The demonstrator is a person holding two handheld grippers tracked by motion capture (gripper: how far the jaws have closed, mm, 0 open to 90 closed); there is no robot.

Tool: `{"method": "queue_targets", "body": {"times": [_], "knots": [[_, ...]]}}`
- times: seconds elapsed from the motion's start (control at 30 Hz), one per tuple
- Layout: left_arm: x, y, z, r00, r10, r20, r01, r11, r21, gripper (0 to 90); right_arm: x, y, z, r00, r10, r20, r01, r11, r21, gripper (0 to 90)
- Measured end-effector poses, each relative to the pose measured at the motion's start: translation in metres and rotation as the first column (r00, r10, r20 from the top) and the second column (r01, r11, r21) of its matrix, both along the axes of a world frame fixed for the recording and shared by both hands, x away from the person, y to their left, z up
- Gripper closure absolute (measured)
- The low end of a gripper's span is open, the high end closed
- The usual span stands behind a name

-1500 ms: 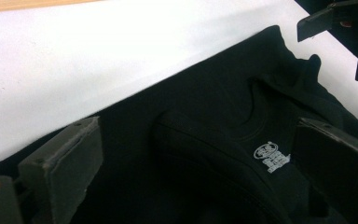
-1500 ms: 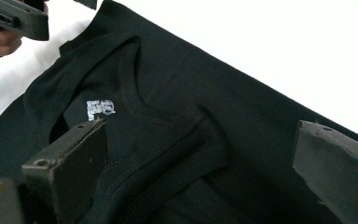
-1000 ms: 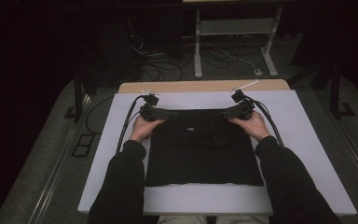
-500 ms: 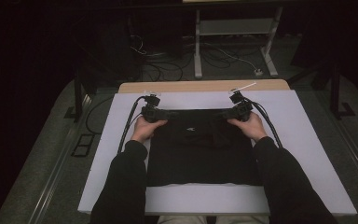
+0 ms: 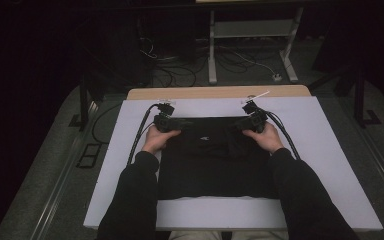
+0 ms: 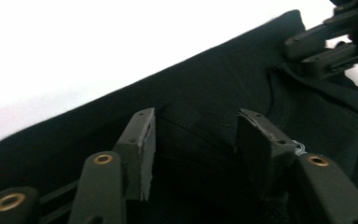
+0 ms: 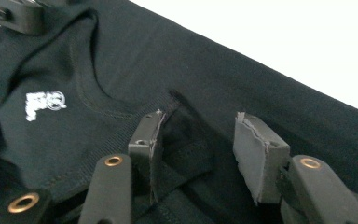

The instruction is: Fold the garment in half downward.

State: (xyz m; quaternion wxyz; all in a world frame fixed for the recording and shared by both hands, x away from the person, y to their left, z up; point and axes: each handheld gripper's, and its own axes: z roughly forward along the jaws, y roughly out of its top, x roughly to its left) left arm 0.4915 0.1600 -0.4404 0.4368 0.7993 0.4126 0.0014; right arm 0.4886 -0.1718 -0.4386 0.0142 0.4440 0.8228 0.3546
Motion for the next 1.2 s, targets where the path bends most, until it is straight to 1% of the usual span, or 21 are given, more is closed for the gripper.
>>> {"method": "queue_targets", "body": {"times": [0.03, 0.1, 0.27, 0.33, 0.4, 0.5, 0.6, 0.67, 0.7, 0.73, 0.83, 0.87, 1.0, 1.1, 1.2], "knots": [[-0.0001, -0.0001, 0.0000, 1.0000, -0.006, 0.004, 0.006, 0.9999, 0.013, 48.7, 0.0000, 0.0003, -0.0008, 1.0000, 0.006, 0.002, -0.006, 1.0000, -0.003, 51.7], [-0.0001, -0.0005, 0.0000, 1.0000, 0.003, 0.006, -0.003, 0.9998, 0.017, 50.4, 0.0000, 0.0008, -0.0013, 1.0000, -0.001, 0.000, 0.001, 1.0000, -0.007, 51.9], [0.0006, -0.0005, -0.0002, 0.9998, 0.017, 0.008, -0.018, 0.9997, 0.016, 55.6, 0.0012, 0.0006, -0.0024, 1.0000, -0.005, 0.005, 0.005, 1.0000, -0.001, 53.1], [0.0004, -0.0009, -0.0007, 0.9999, 0.017, 0.003, -0.017, 0.9998, 0.013, 57.6, 0.0010, 0.0014, -0.0032, 1.0000, -0.007, 0.002, 0.007, 1.0000, 0.003, 53.6], [0.0005, -0.0016, -0.0015, 0.9999, 0.015, 0.003, -0.015, 0.9996, 0.023, 59.4, 0.0006, 0.0024, -0.0038, 0.9999, -0.010, 0.005, 0.010, 0.9999, 0.004, 53.7], [-0.0004, -0.0039, -0.0017, 0.9997, 0.024, 0.009, -0.024, 0.9992, 0.032, 61.6, -0.0006, 0.0044, -0.0038, 1.0000, -0.001, 0.008, 0.001, 1.0000, 0.003, 57.7], [-0.0007, -0.0055, -0.0021, 0.9992, 0.035, 0.018, -0.036, 0.9980, 0.053, 63.6, -0.0023, 0.0068, -0.0032, 0.9999, 0.012, 0.012, -0.012, 0.9999, -0.002, 64.8], [-0.0004, -0.0057, -0.0030, 0.9991, 0.035, 0.022, -0.037, 0.9972, 0.065, 66.7, -0.0029, 0.0077, -0.0031, 0.9997, 0.016, 0.016, -0.016, 0.9999, -0.004, 68.1], [-0.0006, -0.0068, -0.0036, 0.9988, 0.043, 0.023, -0.044, 0.9966, 0.070, 68.4, -0.0031, 0.0082, -0.0033, 0.9997, 0.018, 0.017, -0.018, 0.9998, -0.007, 69.7], [-0.0006, -0.0069, -0.0040, 0.9989, 0.039, 0.025, -0.040, 0.9960, 0.080, 69.7, -0.0034, 0.0087, -0.0036, 0.9997, 0.018, 0.016, -0.017, 0.9998, -0.012, 71.3], [0.0000, -0.0071, -0.0048, 0.9989, 0.045, 0.018, -0.046, 0.9962, 0.074, 75.1, -0.0038, 0.0094, -0.0049, 0.9997, 0.017, 0.018, -0.017, 0.9998, -0.014, 77.0], [0.0004, -0.0065, -0.0048, 0.9991, 0.041, 0.013, -0.042, 0.9964, 0.074, 76.9, -0.0039, 0.0096, -0.0050, 0.9997, 0.017, 0.018, -0.017, 0.9998, -0.014, 78.1], [0.0010, -0.0053, -0.0053, 0.9988, 0.048, -0.001, -0.048, 0.9973, 0.055, 82.9, -0.0044, 0.0096, -0.0041, 0.9997, 0.017, 0.017, -0.017, 0.9997, -0.015, 82.2], [0.0014, -0.0040, -0.0056, 0.9987, 0.048, -0.017, -0.047, 0.9980, 0.042, 85.0, -0.0046, 0.0087, -0.0039, 0.9997, 0.013, 0.019, -0.013, 0.9999, -0.008, 84.1], [0.0012, -0.0039, -0.0046, 0.9988, 0.046, -0.016, -0.045, 0.9980, 0.045, 86.0, -0.0050, 0.0068, -0.0033, 0.9997, 0.015, 0.021, -0.015, 0.9999, 0.003, 85.2]]}}
